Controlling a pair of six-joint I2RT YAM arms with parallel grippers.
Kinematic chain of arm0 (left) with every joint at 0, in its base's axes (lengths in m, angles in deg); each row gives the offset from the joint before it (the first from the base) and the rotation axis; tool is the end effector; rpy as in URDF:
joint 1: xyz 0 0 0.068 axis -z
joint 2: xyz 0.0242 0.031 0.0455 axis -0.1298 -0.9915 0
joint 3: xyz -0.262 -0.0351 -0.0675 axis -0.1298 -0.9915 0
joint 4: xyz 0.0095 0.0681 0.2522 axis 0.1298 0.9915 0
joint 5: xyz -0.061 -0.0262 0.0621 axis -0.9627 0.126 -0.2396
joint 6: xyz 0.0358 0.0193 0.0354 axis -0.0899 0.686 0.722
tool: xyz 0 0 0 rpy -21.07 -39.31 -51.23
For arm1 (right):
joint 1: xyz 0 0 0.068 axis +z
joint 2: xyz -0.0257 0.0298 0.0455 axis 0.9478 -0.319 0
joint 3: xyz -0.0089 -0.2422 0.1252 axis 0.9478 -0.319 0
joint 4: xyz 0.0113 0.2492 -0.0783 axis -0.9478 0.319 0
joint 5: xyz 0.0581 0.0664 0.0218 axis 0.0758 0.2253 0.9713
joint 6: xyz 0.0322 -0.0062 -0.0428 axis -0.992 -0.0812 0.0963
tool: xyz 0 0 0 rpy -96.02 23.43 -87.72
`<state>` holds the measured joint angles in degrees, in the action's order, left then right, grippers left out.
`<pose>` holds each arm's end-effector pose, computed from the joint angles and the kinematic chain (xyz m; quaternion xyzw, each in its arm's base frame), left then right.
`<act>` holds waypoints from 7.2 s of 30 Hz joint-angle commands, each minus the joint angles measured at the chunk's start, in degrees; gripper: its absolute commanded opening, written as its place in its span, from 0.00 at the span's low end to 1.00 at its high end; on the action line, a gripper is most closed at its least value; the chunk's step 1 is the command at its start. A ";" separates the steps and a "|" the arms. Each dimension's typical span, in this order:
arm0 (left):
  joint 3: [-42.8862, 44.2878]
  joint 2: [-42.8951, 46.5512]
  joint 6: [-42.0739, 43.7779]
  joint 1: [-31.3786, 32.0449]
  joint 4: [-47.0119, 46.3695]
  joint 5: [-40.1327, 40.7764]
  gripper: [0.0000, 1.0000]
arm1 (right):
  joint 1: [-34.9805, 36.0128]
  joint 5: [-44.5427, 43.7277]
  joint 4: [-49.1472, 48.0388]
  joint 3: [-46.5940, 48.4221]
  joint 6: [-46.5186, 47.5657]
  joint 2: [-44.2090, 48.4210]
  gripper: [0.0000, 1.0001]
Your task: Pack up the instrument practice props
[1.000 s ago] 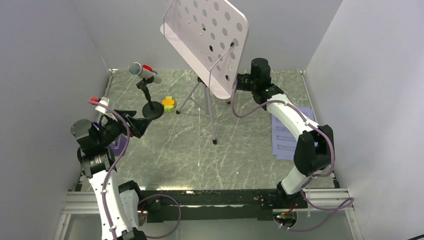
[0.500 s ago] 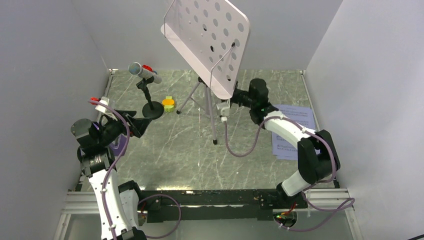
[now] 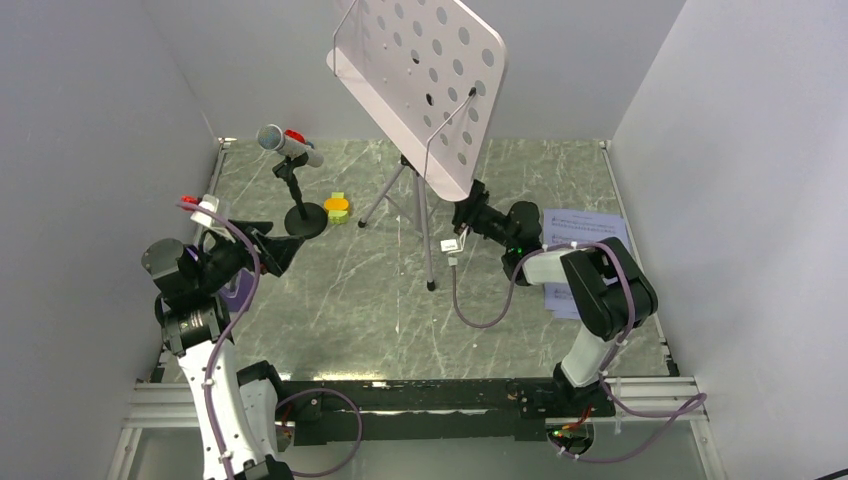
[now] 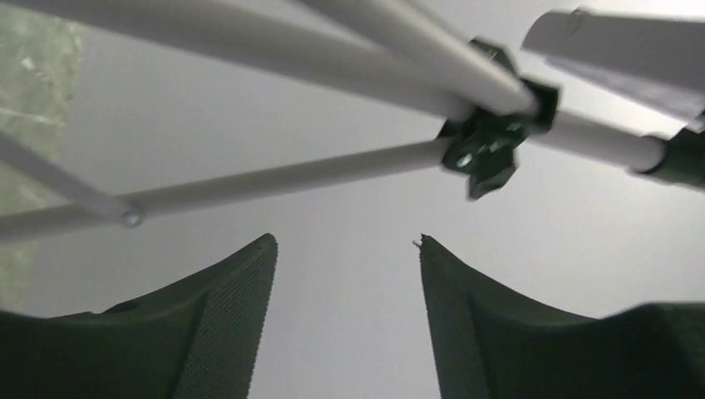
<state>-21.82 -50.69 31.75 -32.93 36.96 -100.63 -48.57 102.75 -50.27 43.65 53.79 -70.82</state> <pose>0.1384 0.0322 0.3345 0.0899 0.7193 -0.3042 0.6181 0.3057 0.1517 0.2116 -0.6582 0.0398 -0.3378 0.6716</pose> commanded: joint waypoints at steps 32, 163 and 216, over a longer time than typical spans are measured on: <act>7.93 -11.90 11.39 12.73 -7.28 -0.12 0.94 | -19.17 27.61 14.93 20.56 -141.95 15.47 0.84; 26.45 -44.74 20.01 55.71 14.16 4.57 0.01 | -5.96 13.37 60.42 53.84 -142.11 -10.99 0.00; 9.99 -62.44 -22.58 54.22 -34.32 0.26 0.17 | -25.22 15.61 88.89 14.67 -127.45 10.34 1.00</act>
<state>-18.14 -113.09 3.30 20.05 8.53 -96.91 -74.43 116.76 36.15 57.55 -80.48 -64.20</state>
